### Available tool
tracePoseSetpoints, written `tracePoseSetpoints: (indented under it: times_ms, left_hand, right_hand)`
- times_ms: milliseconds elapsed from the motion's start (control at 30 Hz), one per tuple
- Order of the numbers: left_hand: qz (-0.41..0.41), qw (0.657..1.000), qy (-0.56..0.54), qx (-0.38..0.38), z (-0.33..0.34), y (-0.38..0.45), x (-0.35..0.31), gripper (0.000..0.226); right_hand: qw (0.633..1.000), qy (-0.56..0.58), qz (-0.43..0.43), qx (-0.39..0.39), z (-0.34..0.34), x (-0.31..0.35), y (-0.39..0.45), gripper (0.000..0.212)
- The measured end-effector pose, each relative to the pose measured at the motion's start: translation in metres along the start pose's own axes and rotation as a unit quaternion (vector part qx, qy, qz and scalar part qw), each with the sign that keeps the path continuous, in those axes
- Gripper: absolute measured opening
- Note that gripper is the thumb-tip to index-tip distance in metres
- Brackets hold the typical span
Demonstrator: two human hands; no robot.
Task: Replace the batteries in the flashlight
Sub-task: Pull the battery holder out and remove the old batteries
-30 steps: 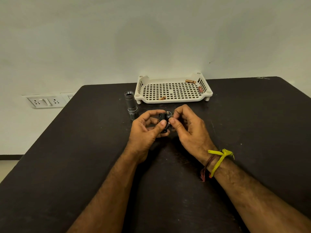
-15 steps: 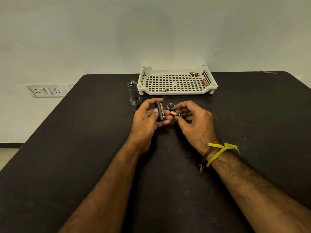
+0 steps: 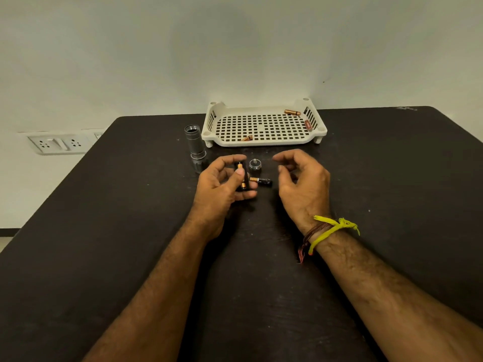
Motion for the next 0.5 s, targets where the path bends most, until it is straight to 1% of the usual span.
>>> tracePoseSetpoints:
  times_ms: [67,133,333,400,500]
  left_hand:
    - [0.002,1.0,0.012,0.023,0.002,-0.002,0.0,0.026]
    - [0.005,0.999,0.018,0.041,0.004,-0.002,0.0,0.027]
    - [0.008,0.998,0.001,0.056,0.004,-0.003,-0.001,0.029]
    - [0.01,0.998,-0.009,0.063,0.004,-0.003,-0.001,0.03]
    - [0.009,0.997,-0.022,0.072,0.003,-0.002,-0.001,0.031]
  right_hand:
    - [1.0,0.018,0.015,-0.021,-0.003,-0.003,0.001,0.02]
    - [0.999,0.028,0.022,-0.019,-0.002,-0.003,0.0,0.019]
    - [0.997,0.059,0.033,-0.023,-0.003,0.0,-0.001,0.015]
    - [0.997,0.073,0.016,-0.009,-0.002,0.005,-0.002,0.013]
    - [0.996,0.074,-0.004,0.043,0.006,0.012,-0.007,0.011]
Point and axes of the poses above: each hand's wrist, its own y-axis towards the middle knuckle, its own z-axis out of the palm, x = y × z, the point moved 6 cm from there along y, towards the middle knuckle, and after that the axes turned 6 degrees about y, right-handed, at the moved point
